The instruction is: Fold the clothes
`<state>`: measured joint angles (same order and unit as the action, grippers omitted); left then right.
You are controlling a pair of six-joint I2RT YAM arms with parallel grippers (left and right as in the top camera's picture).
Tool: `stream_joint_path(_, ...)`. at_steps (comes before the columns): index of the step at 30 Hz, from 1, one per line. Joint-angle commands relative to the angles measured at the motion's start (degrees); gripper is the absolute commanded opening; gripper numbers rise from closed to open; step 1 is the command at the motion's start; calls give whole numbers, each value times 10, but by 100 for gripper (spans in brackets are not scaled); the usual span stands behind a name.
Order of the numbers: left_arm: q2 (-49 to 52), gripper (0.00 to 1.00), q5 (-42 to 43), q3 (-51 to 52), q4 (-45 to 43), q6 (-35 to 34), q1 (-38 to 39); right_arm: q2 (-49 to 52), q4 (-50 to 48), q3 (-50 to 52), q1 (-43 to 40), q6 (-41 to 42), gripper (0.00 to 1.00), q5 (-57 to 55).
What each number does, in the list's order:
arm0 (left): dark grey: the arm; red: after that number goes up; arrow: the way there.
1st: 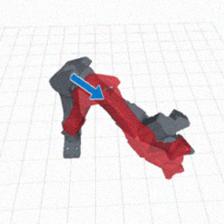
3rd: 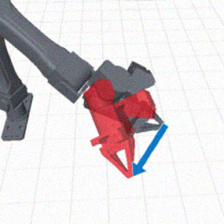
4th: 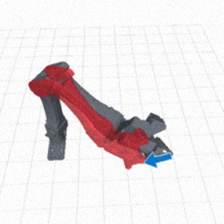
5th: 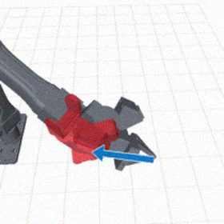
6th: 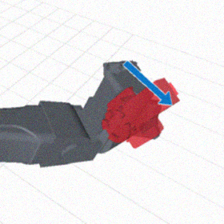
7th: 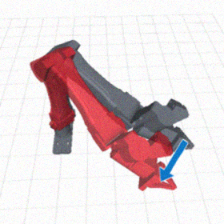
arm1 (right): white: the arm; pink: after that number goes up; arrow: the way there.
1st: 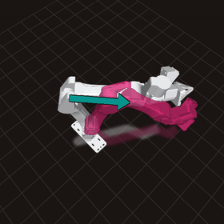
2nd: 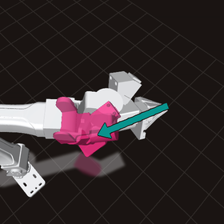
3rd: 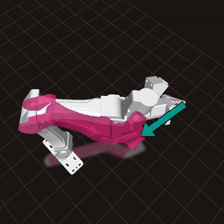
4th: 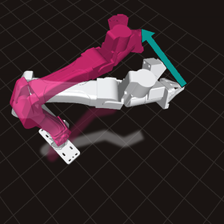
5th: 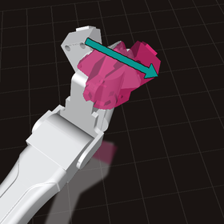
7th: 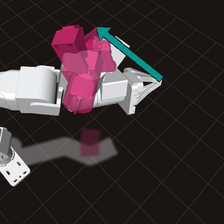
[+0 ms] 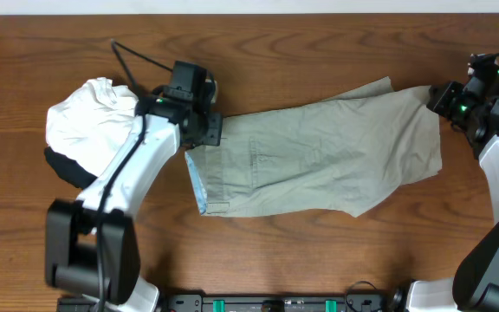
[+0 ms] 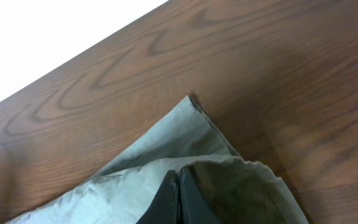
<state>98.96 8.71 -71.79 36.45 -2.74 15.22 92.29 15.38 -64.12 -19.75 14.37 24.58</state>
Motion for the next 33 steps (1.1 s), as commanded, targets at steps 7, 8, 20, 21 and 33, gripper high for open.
stream_joint_path(7, 85, 58, 14, 3, -82, 63, -5, 2, 10, -12, 2, -14, 1, -16)
stream_joint_path(8, 93, 58, 14, 3, -89, 67, -7, 2, 11, -11, 2, -14, 1, -19)
stream_joint_path(20, 141, 60, 20, 3, -129, 83, -30, 2, 26, -11, 2, -27, 1, -34)
stream_joint_path(21, 141, 60, 30, 3, -135, 85, -30, 2, 28, -11, 2, -27, 1, -36)
stream_joint_path(33, 166, 21, 130, 3, -151, 85, -30, 2, 35, -11, 2, -27, 1, -38)
